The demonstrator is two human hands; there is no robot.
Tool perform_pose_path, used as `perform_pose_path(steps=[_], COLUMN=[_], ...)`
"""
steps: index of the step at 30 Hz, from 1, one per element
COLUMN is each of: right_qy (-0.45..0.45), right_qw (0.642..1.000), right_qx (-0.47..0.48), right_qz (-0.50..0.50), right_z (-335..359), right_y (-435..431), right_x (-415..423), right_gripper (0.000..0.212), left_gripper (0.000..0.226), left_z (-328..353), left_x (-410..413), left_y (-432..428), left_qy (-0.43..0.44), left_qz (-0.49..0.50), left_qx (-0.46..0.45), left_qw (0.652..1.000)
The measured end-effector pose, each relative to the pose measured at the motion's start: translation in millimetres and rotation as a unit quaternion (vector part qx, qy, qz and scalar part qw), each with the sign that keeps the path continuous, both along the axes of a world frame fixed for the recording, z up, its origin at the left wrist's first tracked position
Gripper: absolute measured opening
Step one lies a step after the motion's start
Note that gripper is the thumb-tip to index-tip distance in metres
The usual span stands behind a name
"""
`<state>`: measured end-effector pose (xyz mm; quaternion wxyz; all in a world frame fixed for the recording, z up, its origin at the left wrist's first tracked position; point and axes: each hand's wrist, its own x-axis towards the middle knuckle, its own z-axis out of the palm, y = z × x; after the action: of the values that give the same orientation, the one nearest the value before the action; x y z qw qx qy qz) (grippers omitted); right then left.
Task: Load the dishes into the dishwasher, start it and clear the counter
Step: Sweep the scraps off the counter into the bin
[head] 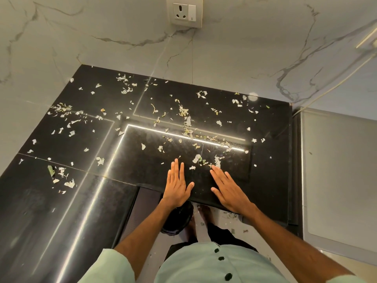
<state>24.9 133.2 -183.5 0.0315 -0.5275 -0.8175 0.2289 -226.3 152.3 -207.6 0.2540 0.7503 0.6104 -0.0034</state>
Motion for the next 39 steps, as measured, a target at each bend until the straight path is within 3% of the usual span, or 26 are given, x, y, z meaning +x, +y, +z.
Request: perform_pose_path(steps=[6,12,16,21,27,32,36,39], right_qy=[0.101,0.091,0.018,-0.025,0.042,0.057,0.019,-0.012], right_qw=[0.969,0.935,0.91,0.938,0.976,0.976,0.983,0.983], right_qx=[-0.007,-0.015,-0.039,-0.028,-0.037,-0.072,-0.039,-0.021], right_qz=[-0.226,-0.341,-0.413,-0.345,-0.212,-0.196,-0.178,-0.182], right_z=[1.0,1.4,-1.9,-1.4,6.1,8.6,3.8,3.3], right_y=[-17.1,-6.0,23.3,47.7,46.1,52.7,60.3,66.8], right_x=[31.8,58.5,76.0,55.3,-23.6,-29.4,-25.0,-25.5], right_gripper=[0.05,0.053,0.064,0.047,0.057,0.064,0.035,0.015], left_gripper=[0.075,0.077,0.069,0.059,0.07,0.049,0.017,0.01], left_z=[-0.9,0.4,7.8,22.0,31.1,36.2,35.6,36.1], left_x=[38.0,74.9,63.7,42.8,51.4,65.9,71.1,73.2], left_y=[4.4,26.5,28.4,41.2,75.3,97.1,101.0,102.6], left_qy=[0.002,0.006,0.004,-0.051,-0.047,-0.011,0.014,0.031], left_qz=[-0.02,-0.028,-0.019,0.037,-0.031,-0.081,-0.093,-0.084], left_qx=[0.032,0.016,0.046,0.069,0.028,0.031,0.061,0.061], left_qw=[0.999,0.999,0.999,0.996,0.998,0.996,0.994,0.994])
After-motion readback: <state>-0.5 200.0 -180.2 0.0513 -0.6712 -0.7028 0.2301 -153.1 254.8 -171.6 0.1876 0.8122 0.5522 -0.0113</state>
